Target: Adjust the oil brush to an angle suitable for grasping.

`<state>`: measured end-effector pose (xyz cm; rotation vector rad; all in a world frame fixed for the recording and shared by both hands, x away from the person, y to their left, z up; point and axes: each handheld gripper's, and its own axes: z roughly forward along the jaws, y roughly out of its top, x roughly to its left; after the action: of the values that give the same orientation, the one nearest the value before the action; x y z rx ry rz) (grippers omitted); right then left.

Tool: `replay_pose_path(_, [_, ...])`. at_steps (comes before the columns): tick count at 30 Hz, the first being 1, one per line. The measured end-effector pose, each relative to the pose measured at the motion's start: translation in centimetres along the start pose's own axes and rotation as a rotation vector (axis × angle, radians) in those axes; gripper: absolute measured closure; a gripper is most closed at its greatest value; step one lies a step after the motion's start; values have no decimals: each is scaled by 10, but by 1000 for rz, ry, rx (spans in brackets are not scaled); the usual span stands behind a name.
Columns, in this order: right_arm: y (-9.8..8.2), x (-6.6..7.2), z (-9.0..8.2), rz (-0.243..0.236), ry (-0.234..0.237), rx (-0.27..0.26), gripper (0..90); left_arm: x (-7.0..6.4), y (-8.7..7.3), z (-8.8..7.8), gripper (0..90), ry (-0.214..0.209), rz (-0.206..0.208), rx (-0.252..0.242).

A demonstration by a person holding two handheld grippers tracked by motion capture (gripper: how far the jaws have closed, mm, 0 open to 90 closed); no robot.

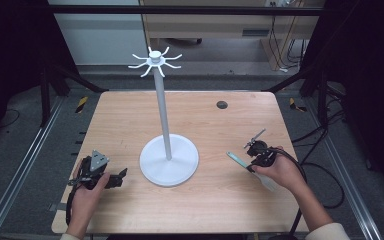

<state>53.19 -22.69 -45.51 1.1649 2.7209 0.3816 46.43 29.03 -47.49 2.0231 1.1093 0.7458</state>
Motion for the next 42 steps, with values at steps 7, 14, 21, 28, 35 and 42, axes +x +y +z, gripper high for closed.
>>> replay_pose_path(7, [0, 1, 5, -23, 2, 48, 684, 0, 0, 0, 32, -3, 4, 4])
replay_pose_path(14, [0, -1, 8, -34, 8, 64, 731, 0, 0, 1, 31, -6, 5, 6])
replay_pose_path(21, [1, -1, 10, -30, 12, 84, 782, 0, 0, 1, 31, -6, 5, 6])
replay_pose_path(28, [3, 2, 11, -34, 15, 96, 821, 0, 0, 1, 32, -6, 5, 6])
replay_pose_path(35, [1, -2, 6, -33, 50, 58, 825, 0, 0, 1, 32, -5, 5, 6])
replay_pose_path(42, [5, -4, -19, -14, 50, -57, 826, 0, 0, 1, 32, -5, 8, 9])
